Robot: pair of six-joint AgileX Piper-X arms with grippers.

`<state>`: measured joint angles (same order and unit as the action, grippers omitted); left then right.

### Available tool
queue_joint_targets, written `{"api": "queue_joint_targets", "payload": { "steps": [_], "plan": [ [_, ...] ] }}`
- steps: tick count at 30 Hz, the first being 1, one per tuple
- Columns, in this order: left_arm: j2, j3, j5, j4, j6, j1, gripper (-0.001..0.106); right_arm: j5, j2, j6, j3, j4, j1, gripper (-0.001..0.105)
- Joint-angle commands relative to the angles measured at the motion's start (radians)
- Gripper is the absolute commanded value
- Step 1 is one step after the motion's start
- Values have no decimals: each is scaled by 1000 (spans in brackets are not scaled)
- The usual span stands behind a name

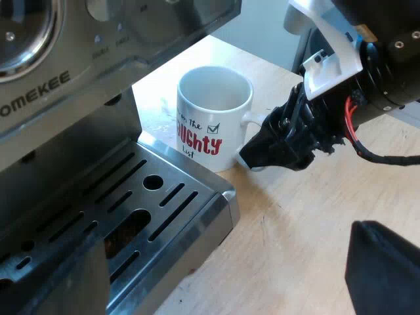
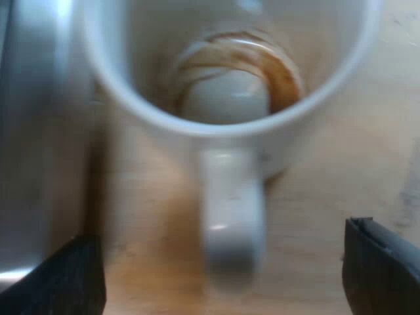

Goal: Place mug into machine

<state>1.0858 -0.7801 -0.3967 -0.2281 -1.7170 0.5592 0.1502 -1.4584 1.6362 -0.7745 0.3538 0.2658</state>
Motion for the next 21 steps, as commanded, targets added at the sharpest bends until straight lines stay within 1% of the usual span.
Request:
{"api": "queue_joint_targets", "payload": {
  "steps": [1,2,4,8,12,14,16,17,18,19,20,21],
  "plan": [
    [-5,-8,-11,10,-14,5,102,-33,-5,6,-9,-18,-22,102],
    [-5,-8,-11,10,-14,5,102,-52,-8,8,-9,-22,-25,102],
    [-5,-8,-11,10,-14,5,102,-49,-12,23,-9,-31,-25,102],
    [-5,-8,-11,10,-14,5,102,-50,-12,26,-9,-58,-25,102],
    [-5,-8,-11,10,-14,5,102,-8,-12,25,-9,-63,-27,102],
    [-5,-8,-11,10,-14,5,102,-5,-12,25,-9,-59,-27,101],
    [-5,-8,-13,10,-14,5,102,-5,-12,25,-9,-56,-27,92],
    [-5,-8,-13,10,-14,5,102,-5,-12,25,-9,-54,-27,82],
    [-5,-8,-13,10,-14,5,102,-5,-12,25,-9,-54,-27,68],
    [-5,-8,-13,10,-14,5,102,-5,-12,25,-9,-54,-27,63],
    [-5,-8,-13,8,-14,5,102,-5,-12,25,-9,-54,-27,50],
    [-5,-8,-13,7,-14,5,102,-5,-12,25,-9,-54,-27,40]
  ]
}}
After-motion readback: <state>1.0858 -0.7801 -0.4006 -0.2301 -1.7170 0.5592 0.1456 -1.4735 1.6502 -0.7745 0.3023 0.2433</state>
